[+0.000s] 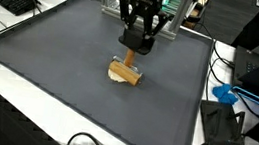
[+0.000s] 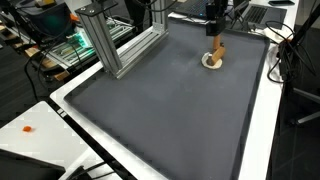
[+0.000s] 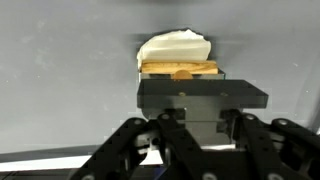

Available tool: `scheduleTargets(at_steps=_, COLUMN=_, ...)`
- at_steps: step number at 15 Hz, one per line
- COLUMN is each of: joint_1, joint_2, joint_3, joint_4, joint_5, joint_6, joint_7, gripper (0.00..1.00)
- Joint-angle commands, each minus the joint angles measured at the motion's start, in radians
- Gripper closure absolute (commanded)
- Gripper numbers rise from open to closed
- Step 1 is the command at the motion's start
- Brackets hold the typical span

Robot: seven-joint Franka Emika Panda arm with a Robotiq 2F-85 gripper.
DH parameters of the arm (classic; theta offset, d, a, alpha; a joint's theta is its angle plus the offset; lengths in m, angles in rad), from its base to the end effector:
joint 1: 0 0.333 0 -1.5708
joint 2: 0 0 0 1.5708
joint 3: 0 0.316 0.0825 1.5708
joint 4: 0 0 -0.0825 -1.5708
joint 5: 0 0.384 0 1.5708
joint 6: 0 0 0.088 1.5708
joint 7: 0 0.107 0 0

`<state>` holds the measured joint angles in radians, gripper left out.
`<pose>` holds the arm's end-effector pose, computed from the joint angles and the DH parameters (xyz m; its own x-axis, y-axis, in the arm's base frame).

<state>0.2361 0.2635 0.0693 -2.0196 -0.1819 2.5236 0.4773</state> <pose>0.5888 0.1857 0.3454 0.9648 -0.0395 0.2601 -0.0408 -0.9992 -0.0003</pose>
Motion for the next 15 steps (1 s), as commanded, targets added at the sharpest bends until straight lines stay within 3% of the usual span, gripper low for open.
scheduleTargets(at_steps=1, joint_1=-0.004, joint_2=0.015, joint_3=0.006, joint_4=-0.028, joint_5=0.028, joint_6=-0.046, joint_7=-0.043, gripper=0.78)
scheduleTargets(at_steps=15, joint_1=-0.017, joint_2=-0.036, joint_3=0.014, joint_4=-0.055, joint_5=0.058, joint_6=-0.186, joint_7=-0.121, gripper=0.78)
